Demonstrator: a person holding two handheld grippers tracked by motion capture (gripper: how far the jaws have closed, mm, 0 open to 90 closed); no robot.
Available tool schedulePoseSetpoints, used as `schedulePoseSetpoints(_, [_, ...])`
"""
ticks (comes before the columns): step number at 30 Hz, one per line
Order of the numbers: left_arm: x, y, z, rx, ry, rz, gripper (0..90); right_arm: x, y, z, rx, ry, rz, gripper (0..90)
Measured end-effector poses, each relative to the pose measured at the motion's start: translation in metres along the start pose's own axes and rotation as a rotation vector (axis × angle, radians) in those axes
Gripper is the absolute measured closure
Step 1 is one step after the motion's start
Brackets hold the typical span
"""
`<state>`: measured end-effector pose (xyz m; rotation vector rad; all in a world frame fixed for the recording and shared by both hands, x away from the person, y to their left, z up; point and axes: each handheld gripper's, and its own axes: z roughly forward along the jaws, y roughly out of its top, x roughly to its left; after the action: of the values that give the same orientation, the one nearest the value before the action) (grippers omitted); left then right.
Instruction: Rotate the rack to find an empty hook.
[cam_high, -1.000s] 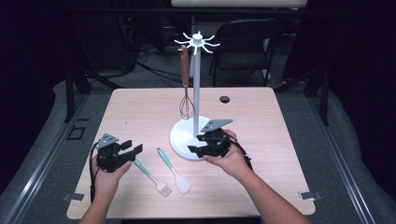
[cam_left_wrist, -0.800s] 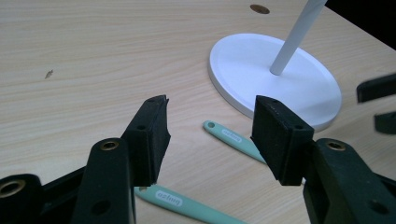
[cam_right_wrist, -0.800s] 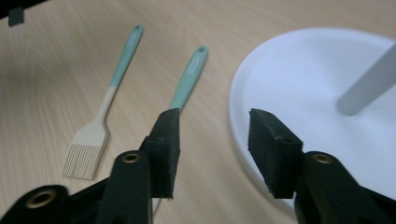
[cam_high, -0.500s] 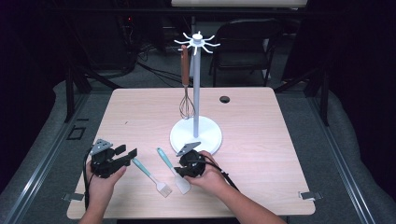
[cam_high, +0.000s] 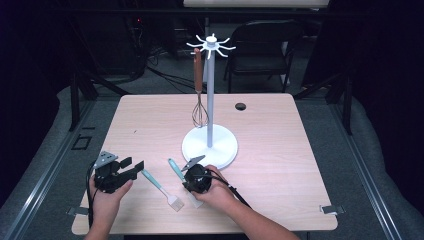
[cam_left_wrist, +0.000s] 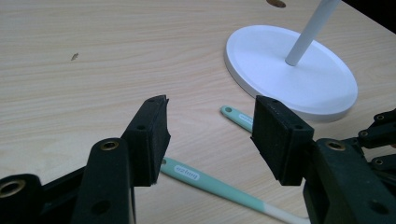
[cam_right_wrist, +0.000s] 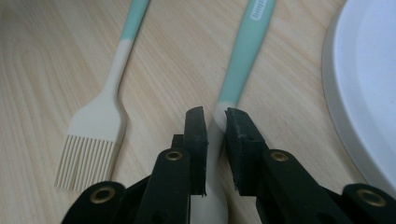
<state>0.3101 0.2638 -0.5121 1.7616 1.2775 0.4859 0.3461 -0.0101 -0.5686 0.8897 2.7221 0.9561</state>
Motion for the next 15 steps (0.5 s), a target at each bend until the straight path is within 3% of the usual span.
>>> schedulePoseSetpoints(5, [-0.006,0.003,0.009,0.007,-0.026,0.017,45.8,-0.011,-0.014,-0.015,0.026,0.014,0.002,80.6])
schedulePoseSetpoints(10, [-0.017,0.008,0.022,0.021,-0.058,0.048,45.8,-0.023,-0.049,-0.043,0.037,0.014,0.027,81.3])
schedulePoseSetpoints(12, [-0.020,0.009,0.025,0.030,-0.070,0.056,45.8,-0.028,-0.064,-0.058,0.065,0.018,0.033,81.4])
schedulePoseSetpoints(15, [-0.025,0.012,0.031,0.034,-0.082,0.072,45.8,-0.031,-0.083,-0.074,0.079,-0.010,0.020,81.3])
